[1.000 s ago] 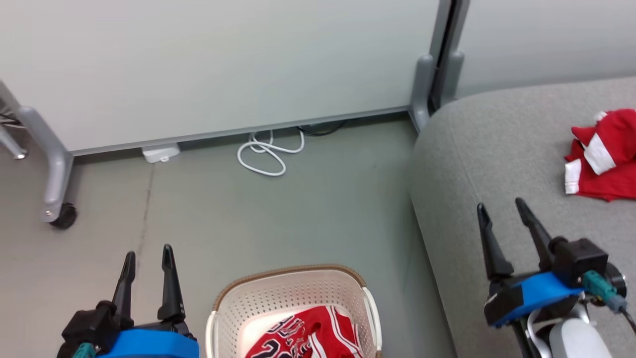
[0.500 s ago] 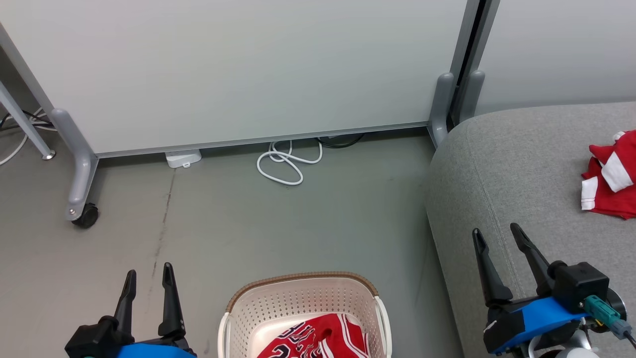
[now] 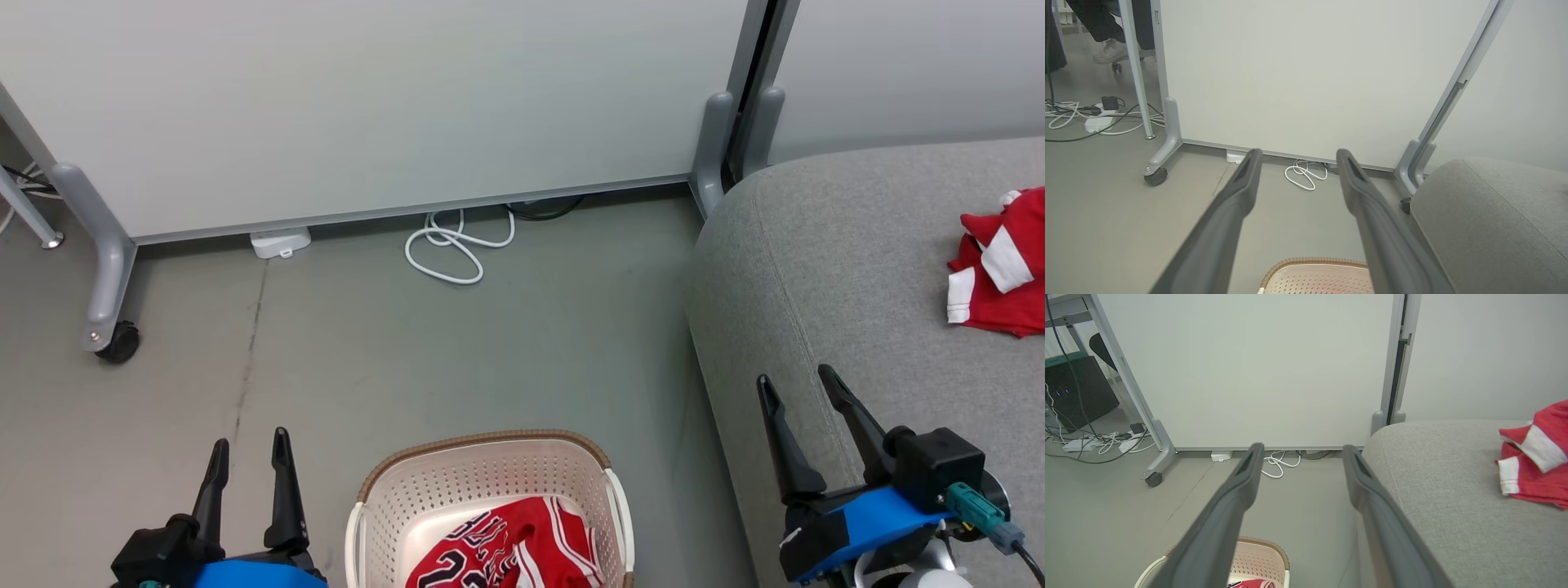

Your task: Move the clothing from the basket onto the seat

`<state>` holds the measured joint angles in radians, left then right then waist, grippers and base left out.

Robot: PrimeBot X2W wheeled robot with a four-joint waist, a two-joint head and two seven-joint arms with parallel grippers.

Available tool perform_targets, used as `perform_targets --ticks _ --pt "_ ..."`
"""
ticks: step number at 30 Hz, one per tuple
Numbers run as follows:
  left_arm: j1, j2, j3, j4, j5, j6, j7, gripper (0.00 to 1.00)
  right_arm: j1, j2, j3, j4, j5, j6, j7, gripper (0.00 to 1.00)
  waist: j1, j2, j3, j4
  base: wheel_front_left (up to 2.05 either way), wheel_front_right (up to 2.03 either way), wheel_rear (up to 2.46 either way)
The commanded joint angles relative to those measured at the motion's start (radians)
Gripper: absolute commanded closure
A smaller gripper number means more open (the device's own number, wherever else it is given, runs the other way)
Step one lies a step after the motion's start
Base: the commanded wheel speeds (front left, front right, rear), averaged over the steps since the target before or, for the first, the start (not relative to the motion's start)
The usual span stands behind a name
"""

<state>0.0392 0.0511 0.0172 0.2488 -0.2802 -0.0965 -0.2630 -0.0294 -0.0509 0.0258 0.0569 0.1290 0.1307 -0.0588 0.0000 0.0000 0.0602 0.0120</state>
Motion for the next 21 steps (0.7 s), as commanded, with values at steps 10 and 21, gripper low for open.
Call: perform_targets --ticks 10,21 --pt "-0.13 0.001 -0.043 0.115 0.024 -0.017 -0.003 0.0 -0.071 0.0 0.04 -0.038 0.001 0.0 -0.015 0.0 0.0 0.0 0.143 -0.056 0.0 0.0 0.0" --pt "-0.369 0.014 -0.138 0.495 -0.003 -0.034 0.042 0.0 -0.196 0.0 0.16 -0.05 0.012 0.0 -0.053 0.0 0.0 0.0 0.377 -0.185 0.0 0.0 0.0"
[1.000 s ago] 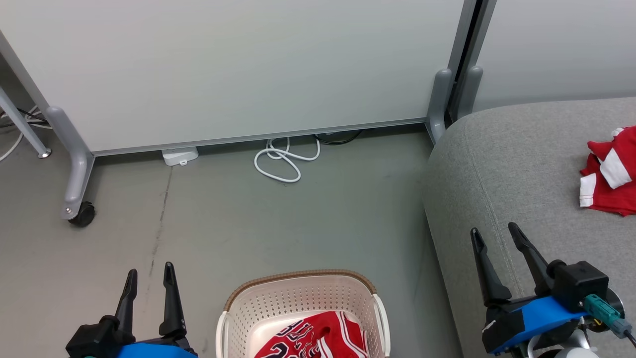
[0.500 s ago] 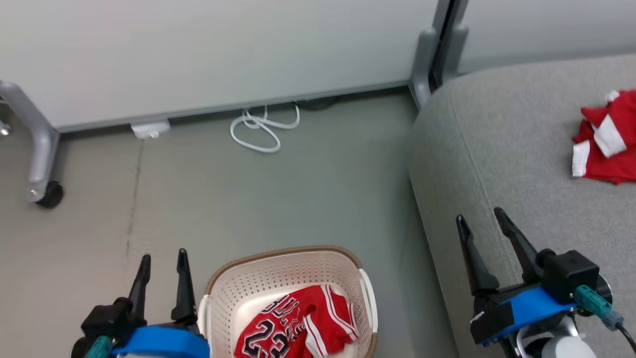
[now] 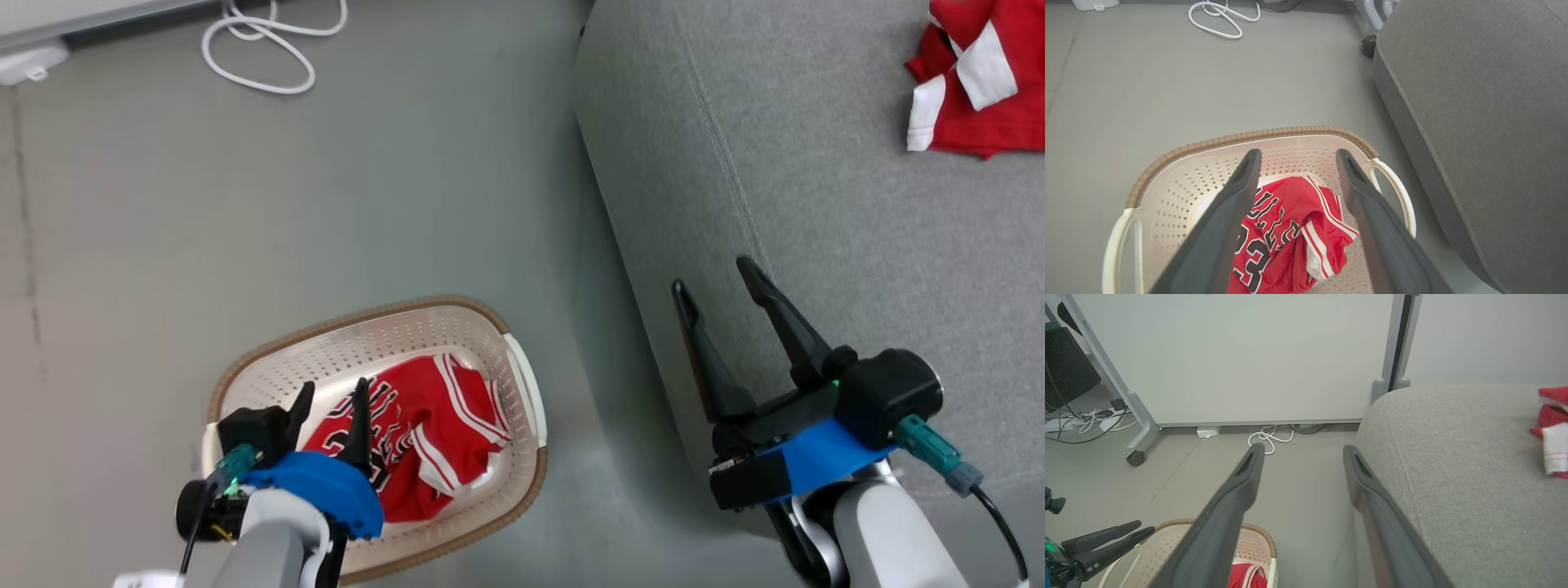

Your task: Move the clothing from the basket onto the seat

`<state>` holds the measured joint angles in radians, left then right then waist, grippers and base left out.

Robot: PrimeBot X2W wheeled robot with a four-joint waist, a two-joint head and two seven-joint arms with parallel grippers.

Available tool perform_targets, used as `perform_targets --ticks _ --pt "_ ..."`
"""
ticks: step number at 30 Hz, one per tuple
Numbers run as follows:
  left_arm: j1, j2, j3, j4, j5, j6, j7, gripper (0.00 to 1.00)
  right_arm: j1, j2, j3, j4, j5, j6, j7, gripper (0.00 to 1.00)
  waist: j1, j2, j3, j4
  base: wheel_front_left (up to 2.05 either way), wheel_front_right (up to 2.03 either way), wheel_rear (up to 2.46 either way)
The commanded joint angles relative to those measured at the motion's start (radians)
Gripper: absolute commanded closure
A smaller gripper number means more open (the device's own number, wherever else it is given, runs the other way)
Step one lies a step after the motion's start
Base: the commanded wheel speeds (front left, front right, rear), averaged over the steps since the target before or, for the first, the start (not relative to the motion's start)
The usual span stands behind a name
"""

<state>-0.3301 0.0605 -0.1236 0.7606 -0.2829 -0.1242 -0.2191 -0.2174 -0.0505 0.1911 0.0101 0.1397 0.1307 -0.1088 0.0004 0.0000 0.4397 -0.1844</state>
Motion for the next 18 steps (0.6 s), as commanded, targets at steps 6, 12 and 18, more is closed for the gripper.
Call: perform_targets --ticks 6,12,18 --pt "-0.142 0.014 -0.085 0.15 0.006 -0.008 0.042 0.0 -0.062 0.0 0.045 -0.006 -0.01 0.0 -0.016 0.0 -0.0004 0.0 0.111 -0.032 0.0 0.0 0.0" --pt "-0.251 0.02 -0.181 0.26 -0.029 -0.009 0.079 0.0 -0.098 0.0 0.075 -0.021 -0.013 0.0 -0.026 0.0 -0.0004 0.0 0.206 -0.055 0.0 0.0 0.0" --pt "-0.329 0.024 -0.274 0.325 -0.058 -0.009 0.099 0.0 -0.126 0.0 0.089 -0.032 -0.015 0.0 -0.029 0.0 -0.0004 0.0 0.282 -0.06 0.0 0.0 0.0"
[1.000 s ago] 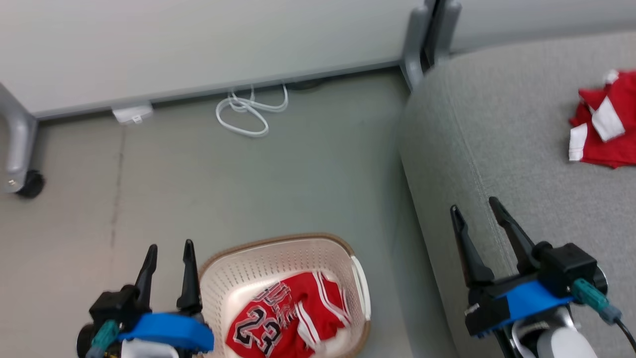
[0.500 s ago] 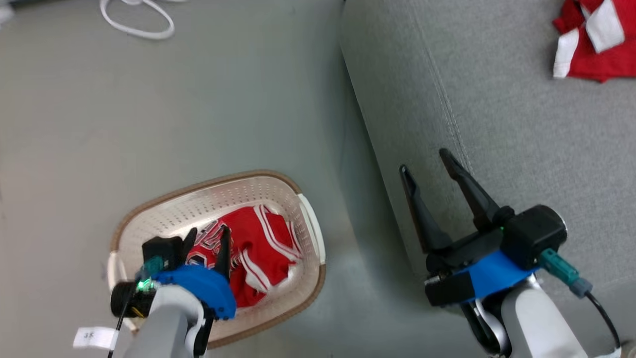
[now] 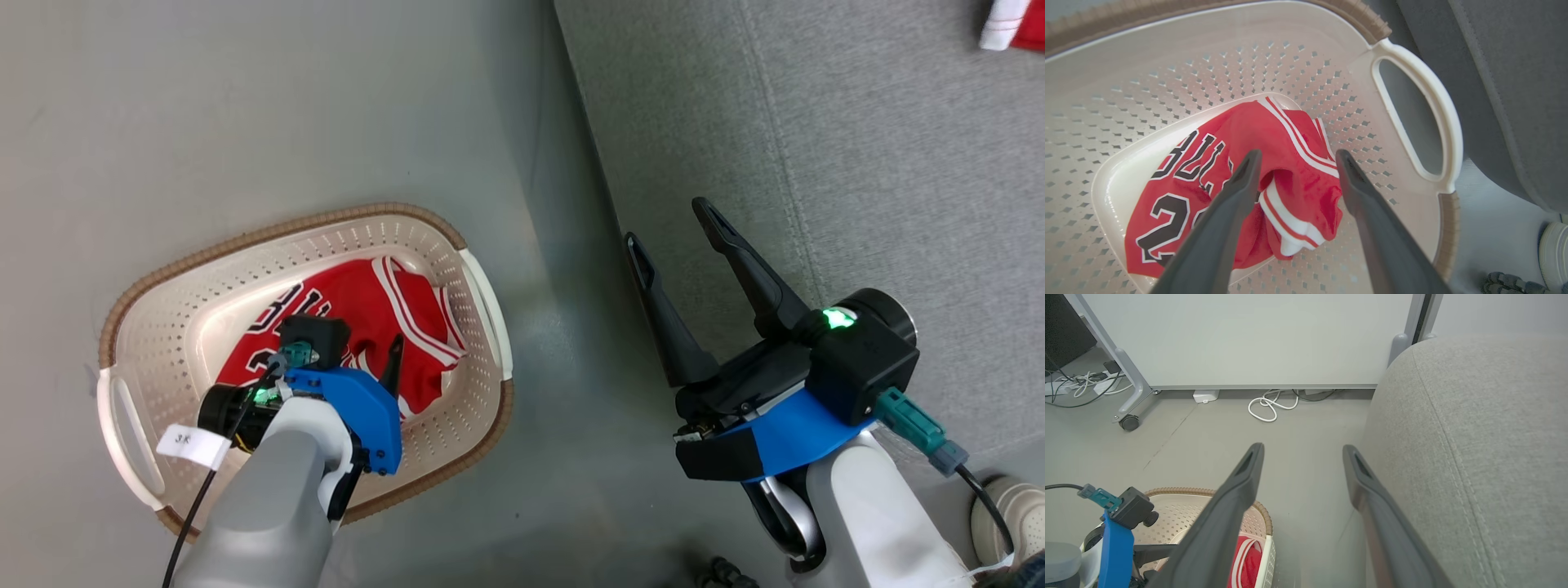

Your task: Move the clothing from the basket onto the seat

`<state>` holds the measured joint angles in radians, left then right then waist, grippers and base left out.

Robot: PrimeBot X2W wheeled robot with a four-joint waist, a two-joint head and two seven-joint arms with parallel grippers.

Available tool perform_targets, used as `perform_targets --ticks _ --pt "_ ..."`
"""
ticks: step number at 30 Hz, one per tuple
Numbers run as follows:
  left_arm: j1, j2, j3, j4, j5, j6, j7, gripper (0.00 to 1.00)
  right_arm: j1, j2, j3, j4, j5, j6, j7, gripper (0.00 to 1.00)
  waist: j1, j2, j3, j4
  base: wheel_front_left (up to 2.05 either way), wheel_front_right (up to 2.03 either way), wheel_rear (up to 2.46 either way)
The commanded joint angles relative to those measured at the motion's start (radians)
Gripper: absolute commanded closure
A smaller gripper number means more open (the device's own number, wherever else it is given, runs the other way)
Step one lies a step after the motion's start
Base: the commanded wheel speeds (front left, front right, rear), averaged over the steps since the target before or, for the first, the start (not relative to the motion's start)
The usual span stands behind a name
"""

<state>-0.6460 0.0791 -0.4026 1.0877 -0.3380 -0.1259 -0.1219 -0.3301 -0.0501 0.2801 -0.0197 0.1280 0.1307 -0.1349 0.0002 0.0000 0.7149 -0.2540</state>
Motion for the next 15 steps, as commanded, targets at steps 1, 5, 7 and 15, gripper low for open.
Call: perform_targets --ticks 1,5,7,15 --pt "-0.024 0.007 -0.007 0.009 -0.007 -0.007 0.004 0.0 -0.018 0.0 0.0 -0.004 0.0 0.0 -0.004 0.0 -0.0002 0.0 0.017 0.011 0.0 0.0 0.0" --pt "-0.064 -0.003 -0.039 0.043 -0.041 -0.007 0.017 0.0 -0.022 0.0 -0.004 -0.012 -0.005 0.0 -0.004 0.0 -0.0002 0.0 0.05 0.018 0.0 0.0 0.0" --pt "-0.08 -0.007 -0.05 0.065 -0.055 -0.007 0.031 0.0 -0.026 0.0 -0.004 -0.016 -0.004 0.0 -0.006 0.0 -0.0002 0.0 0.062 0.021 0.0 0.0 0.0" --pt "-0.119 -0.018 -0.1 0.105 -0.115 -0.007 0.062 0.0 -0.036 0.0 0.007 -0.029 0.005 0.0 -0.006 0.0 -0.0002 0.0 0.103 0.009 0.0 0.0 0.0"
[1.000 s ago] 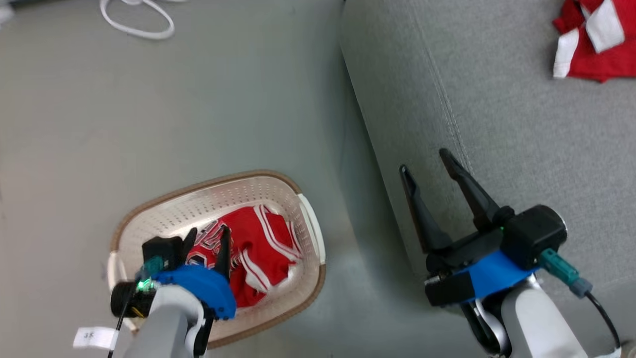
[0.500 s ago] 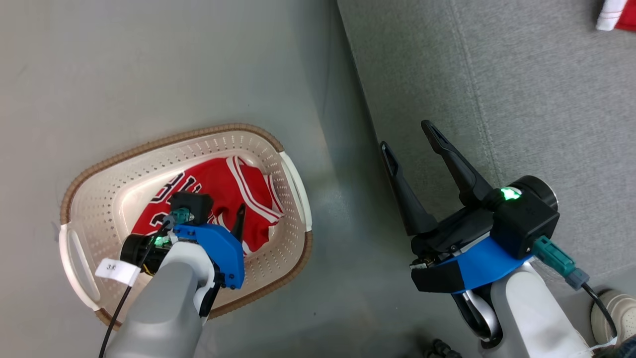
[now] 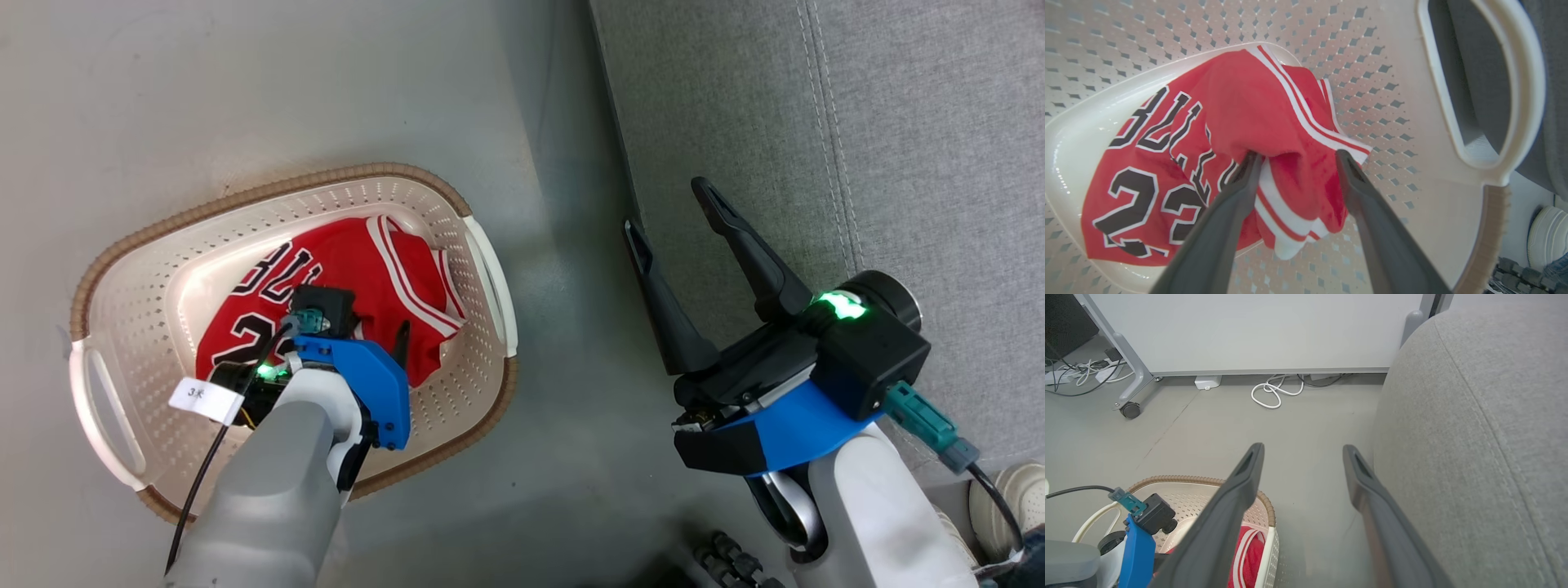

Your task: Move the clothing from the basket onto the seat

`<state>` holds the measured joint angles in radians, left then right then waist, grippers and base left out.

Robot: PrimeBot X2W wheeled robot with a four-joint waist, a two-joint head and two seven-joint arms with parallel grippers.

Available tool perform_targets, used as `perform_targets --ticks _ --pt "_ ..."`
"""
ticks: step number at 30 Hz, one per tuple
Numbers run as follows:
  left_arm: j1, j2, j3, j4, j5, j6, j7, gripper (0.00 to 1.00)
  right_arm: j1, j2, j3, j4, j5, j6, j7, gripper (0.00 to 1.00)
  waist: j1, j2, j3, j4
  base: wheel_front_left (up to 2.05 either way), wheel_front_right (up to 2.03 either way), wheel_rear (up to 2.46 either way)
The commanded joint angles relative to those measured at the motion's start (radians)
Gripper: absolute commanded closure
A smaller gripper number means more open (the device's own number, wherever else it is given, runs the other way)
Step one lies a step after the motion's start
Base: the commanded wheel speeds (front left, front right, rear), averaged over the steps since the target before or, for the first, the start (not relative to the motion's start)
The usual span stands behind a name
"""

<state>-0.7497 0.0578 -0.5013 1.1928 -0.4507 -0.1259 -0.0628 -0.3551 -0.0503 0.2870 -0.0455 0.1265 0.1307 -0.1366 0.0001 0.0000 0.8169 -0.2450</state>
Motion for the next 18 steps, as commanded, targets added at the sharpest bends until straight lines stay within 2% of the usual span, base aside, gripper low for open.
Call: perform_targets --ticks 1,6,7,8,9,18 --pt "-0.023 0.003 -0.005 0.006 -0.006 -0.007 0.003 0.0 -0.012 0.0 -0.002 -0.008 0.005 0.0 -0.002 0.0 -0.0001 0.0 0.007 -0.001 0.0 0.0 0.0" --pt "-0.064 0.005 -0.016 0.044 0.0 -0.003 0.005 0.0 0.001 0.0 -0.016 -0.026 -0.006 0.0 0.007 0.0 -0.0001 0.0 0.031 -0.004 0.0 0.0 0.0" --pt "-0.071 0.005 -0.02 0.05 0.003 0.0 0.008 0.33 0.003 0.0 -0.017 -0.029 -0.006 0.0 0.008 0.0 -0.0001 0.0 0.034 -0.004 0.0 0.0 0.0" --pt "-0.077 0.004 -0.023 0.054 0.005 0.002 0.009 0.89 0.003 0.0 -0.018 -0.031 -0.007 0.0 0.007 0.0 -0.0001 0.0 0.037 -0.004 0.0 0.0 0.0" --pt "-0.083 0.004 -0.027 0.058 0.005 0.002 0.01 1.0 0.004 0.0 -0.018 -0.032 -0.008 0.0 0.008 0.0 -0.0001 0.0 0.039 -0.004 0.0 0.0 0.0" --pt "-0.096 0.001 -0.034 0.079 -0.016 -0.002 0.004 1.0 -0.012 0.0 -0.003 -0.021 0.009 0.0 0.004 0.0 -0.0001 0.0 0.028 -0.009 0.0 0.0 0.0"
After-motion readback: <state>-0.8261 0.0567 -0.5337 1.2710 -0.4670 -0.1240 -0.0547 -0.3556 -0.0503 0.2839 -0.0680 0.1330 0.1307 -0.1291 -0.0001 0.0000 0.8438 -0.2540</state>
